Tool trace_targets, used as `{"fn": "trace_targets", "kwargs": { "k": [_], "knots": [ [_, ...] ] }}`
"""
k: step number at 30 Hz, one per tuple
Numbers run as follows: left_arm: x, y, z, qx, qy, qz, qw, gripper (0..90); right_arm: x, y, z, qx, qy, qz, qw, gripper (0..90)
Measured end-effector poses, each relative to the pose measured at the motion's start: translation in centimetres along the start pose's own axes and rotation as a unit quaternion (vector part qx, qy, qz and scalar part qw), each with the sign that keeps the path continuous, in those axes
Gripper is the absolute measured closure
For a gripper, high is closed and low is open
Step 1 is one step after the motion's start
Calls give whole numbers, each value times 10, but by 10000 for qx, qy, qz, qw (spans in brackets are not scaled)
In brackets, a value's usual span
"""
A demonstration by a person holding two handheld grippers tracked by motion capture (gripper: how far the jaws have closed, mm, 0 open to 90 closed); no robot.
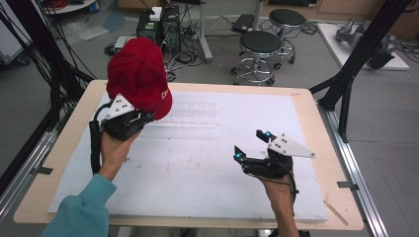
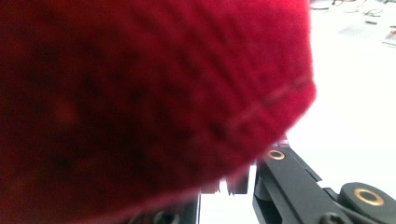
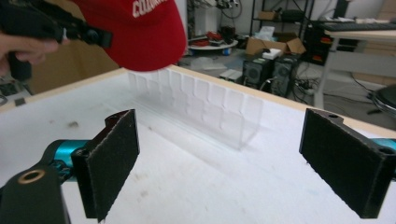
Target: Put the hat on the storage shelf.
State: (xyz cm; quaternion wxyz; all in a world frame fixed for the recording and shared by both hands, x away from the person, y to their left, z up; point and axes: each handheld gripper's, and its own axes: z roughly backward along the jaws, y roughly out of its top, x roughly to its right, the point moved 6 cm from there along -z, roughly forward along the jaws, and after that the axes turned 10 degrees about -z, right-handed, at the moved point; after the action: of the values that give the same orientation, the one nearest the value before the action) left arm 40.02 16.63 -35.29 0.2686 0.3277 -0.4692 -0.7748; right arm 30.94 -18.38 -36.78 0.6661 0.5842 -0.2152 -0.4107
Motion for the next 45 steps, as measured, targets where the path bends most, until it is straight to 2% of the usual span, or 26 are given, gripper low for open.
{"fn": "trace_targets", "kwargs": {
  "k": [8,17,22,30,37,40,45],
  "knots": [
    [-12,-10,-10,-237,182,24,9996,856,23,-23,22,46,-206,-222,9995,111],
    [-17,-19,-23,-452,313,23,9985,856,37,-46,35,71,-345,-254,9991,110],
    [-18,-24,-30,-589,362,-18,9976,857,43,-58,36,87,-344,-329,9988,110],
    [-17,-24,-36,-576,436,-61,9974,857,49,-71,33,163,-350,-266,9989,110],
    [-12,-22,-40,-658,584,-271,9957,857,52,-81,30,253,-378,-365,9983,110],
    [-11,-22,-43,-650,609,-294,9956,857,54,-83,30,281,-385,-417,9980,111],
    [-12,-22,-43,-644,651,-135,9957,857,54,-85,30,281,-378,-455,9979,110]
  ]
}}
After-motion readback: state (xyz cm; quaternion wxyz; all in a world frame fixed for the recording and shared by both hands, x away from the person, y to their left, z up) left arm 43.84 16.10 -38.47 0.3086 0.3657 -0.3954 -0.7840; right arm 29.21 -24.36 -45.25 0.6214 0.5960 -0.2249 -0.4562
